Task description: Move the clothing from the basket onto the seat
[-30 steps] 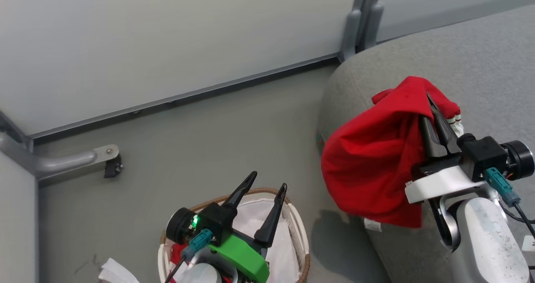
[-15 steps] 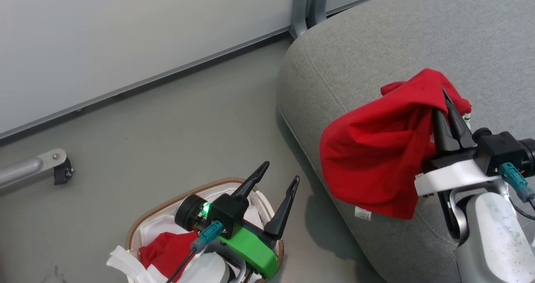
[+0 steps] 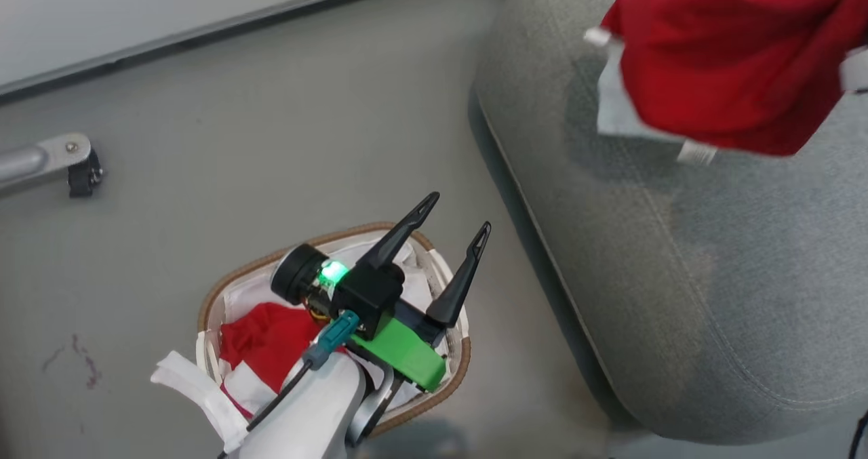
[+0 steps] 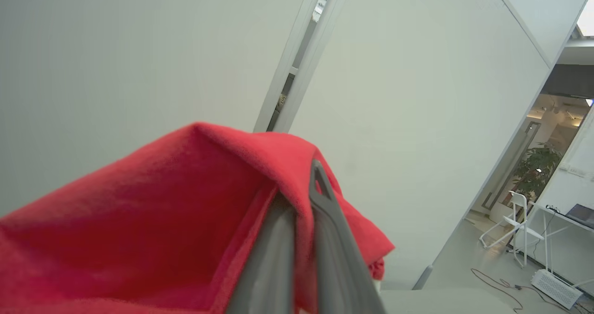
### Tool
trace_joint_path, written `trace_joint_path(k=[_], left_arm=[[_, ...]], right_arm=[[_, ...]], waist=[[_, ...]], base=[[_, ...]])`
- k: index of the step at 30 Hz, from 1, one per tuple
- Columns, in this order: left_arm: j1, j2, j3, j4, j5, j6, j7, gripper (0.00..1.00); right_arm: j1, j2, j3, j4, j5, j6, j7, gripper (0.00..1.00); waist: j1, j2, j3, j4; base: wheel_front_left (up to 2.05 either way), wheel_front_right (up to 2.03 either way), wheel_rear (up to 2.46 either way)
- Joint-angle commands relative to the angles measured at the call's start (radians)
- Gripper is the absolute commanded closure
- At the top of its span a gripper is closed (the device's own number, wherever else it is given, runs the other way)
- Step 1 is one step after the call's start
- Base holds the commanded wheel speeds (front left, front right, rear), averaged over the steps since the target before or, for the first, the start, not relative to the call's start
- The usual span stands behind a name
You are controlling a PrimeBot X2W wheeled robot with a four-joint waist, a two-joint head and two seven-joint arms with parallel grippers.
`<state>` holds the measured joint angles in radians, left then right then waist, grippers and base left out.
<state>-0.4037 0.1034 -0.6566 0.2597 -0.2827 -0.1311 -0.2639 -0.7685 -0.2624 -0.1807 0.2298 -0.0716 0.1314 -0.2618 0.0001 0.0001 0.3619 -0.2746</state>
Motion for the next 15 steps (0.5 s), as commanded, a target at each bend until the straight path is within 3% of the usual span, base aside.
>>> trace_joint_path(k=[1,4,9,15], left_arm=[[-0.03,0.009,0.004,-0.009,0.018,0.001,-0.001,0.0],[-0.06,0.014,-0.004,-0.023,0.031,0.001,-0.001,0.0],[-0.105,0.014,-0.002,-0.039,0.06,0.001,-0.001,0.0],[-0.135,0.015,0.012,-0.05,0.083,0.001,-0.001,0.0]], right_arm=[[-0.045,-0.021,-0.023,0.018,0.002,-0.001,-0.005,1.0],[-0.151,-0.094,-0.09,0.079,0.0,-0.001,-0.005,1.0],[-0.258,-0.161,-0.18,0.179,-0.023,-0.001,-0.005,1.0],[-0.229,-0.169,-0.219,0.291,-0.067,-0.001,-0.005,1.0]], waist=[[-0.0001,-0.0001,0.135,0.09],[-0.0001,-0.0001,0.195,0.123],[-0.0001,-0.0001,0.274,0.167],[-0.0001,-0.0001,0.34,0.186]], base=[[0.0,0.0,0.0],[0.0,0.0,0.0],[0.0,0.0,0.0],[0.0,0.0,0.0]])
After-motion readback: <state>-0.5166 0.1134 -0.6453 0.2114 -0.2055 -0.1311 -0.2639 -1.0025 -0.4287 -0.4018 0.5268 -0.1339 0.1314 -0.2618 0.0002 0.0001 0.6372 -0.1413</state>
